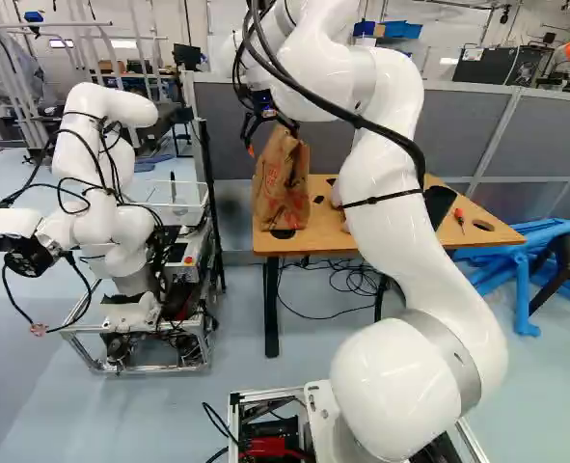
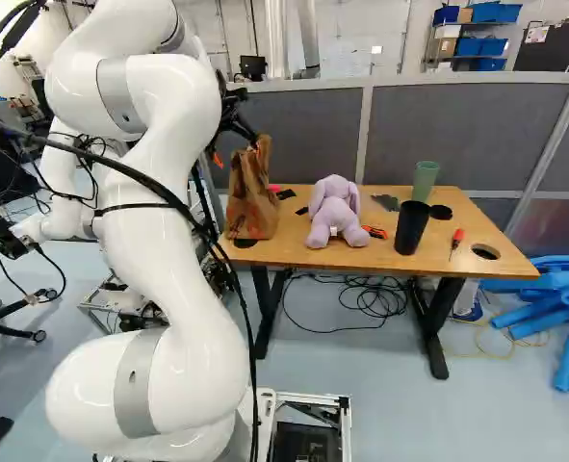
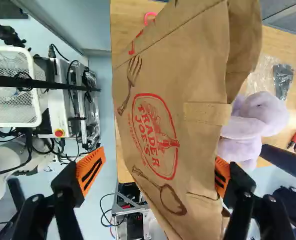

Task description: Pick up the bag on the ground and place it on the table

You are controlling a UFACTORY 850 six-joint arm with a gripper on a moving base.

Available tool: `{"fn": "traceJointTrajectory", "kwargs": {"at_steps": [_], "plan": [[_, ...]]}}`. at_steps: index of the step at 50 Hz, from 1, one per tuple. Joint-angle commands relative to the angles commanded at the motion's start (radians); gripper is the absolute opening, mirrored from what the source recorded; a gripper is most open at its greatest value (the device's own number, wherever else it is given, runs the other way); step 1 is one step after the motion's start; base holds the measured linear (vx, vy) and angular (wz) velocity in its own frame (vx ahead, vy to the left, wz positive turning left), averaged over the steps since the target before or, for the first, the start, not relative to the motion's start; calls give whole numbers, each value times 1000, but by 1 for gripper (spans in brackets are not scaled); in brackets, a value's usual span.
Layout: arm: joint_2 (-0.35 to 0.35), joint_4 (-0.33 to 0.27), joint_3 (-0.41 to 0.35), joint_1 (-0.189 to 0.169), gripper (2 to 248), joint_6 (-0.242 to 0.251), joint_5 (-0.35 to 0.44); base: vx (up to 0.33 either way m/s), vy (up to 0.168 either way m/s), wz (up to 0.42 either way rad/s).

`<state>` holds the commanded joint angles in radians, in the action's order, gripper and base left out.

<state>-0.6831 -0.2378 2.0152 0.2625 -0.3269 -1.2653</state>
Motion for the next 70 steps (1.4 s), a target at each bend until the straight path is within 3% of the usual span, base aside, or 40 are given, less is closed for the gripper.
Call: {"fn": "traceJointTrajectory", "kwargs": {"at_steps": [70], "plan": [[117, 0, 40, 0, 247, 0, 0, 0, 0, 0]]}}
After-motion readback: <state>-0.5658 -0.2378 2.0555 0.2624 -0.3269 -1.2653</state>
